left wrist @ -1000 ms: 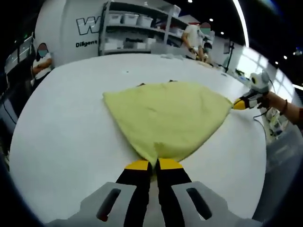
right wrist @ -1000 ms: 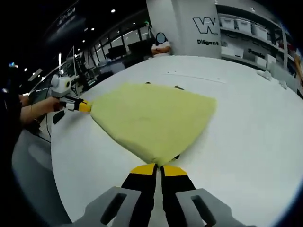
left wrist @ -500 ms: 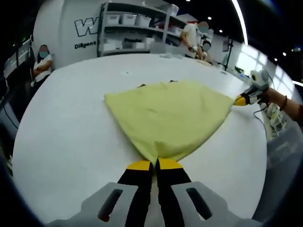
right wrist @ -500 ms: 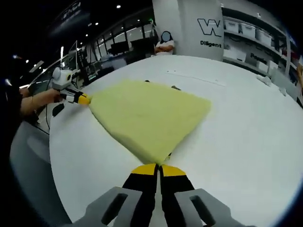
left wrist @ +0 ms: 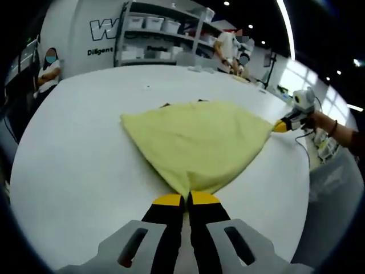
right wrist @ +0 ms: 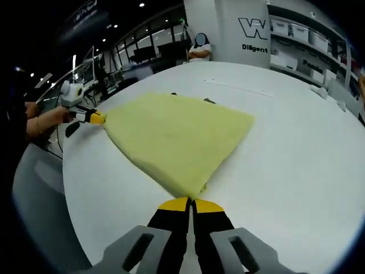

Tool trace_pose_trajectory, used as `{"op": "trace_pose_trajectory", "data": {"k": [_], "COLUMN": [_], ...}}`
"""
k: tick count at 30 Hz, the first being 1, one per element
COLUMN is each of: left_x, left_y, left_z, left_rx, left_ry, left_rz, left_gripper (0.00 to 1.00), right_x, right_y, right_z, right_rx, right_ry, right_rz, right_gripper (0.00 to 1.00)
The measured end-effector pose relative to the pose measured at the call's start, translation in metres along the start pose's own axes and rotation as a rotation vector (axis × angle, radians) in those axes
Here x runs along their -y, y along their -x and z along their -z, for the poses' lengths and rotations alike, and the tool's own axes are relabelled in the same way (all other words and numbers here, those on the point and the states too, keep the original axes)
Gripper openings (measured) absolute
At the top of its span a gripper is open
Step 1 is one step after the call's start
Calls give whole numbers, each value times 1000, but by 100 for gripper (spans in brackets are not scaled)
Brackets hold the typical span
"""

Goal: Fold the garment on the visible template until the final outline fits inside the template.

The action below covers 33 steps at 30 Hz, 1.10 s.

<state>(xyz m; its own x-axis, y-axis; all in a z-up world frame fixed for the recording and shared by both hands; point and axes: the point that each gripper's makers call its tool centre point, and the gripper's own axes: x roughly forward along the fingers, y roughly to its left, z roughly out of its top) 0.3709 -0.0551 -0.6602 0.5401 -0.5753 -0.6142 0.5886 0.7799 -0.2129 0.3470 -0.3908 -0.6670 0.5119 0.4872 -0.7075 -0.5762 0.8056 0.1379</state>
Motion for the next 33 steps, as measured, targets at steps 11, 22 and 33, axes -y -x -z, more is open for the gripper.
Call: {"op": "trace_pose_trajectory", "data": {"k": [11, 22, 33], "left_x": [12, 17, 17], "left_y": [15, 23, 23], "left_z": [17, 28, 37], "left_rx": [3, 12, 2], "left_ry": [18, 31, 59], "left_rz": [46, 69, 44], "left_gripper": [0, 0, 0], "right_x": [-13, -21, -21], "right_y": [9, 15, 16], "right_z": [15, 26, 25], "right_rx": [-4, -11, 1], "right_ry": [-27, -48, -134], "right_rz": [-11, -16, -12], "right_gripper": [0, 0, 0]}}
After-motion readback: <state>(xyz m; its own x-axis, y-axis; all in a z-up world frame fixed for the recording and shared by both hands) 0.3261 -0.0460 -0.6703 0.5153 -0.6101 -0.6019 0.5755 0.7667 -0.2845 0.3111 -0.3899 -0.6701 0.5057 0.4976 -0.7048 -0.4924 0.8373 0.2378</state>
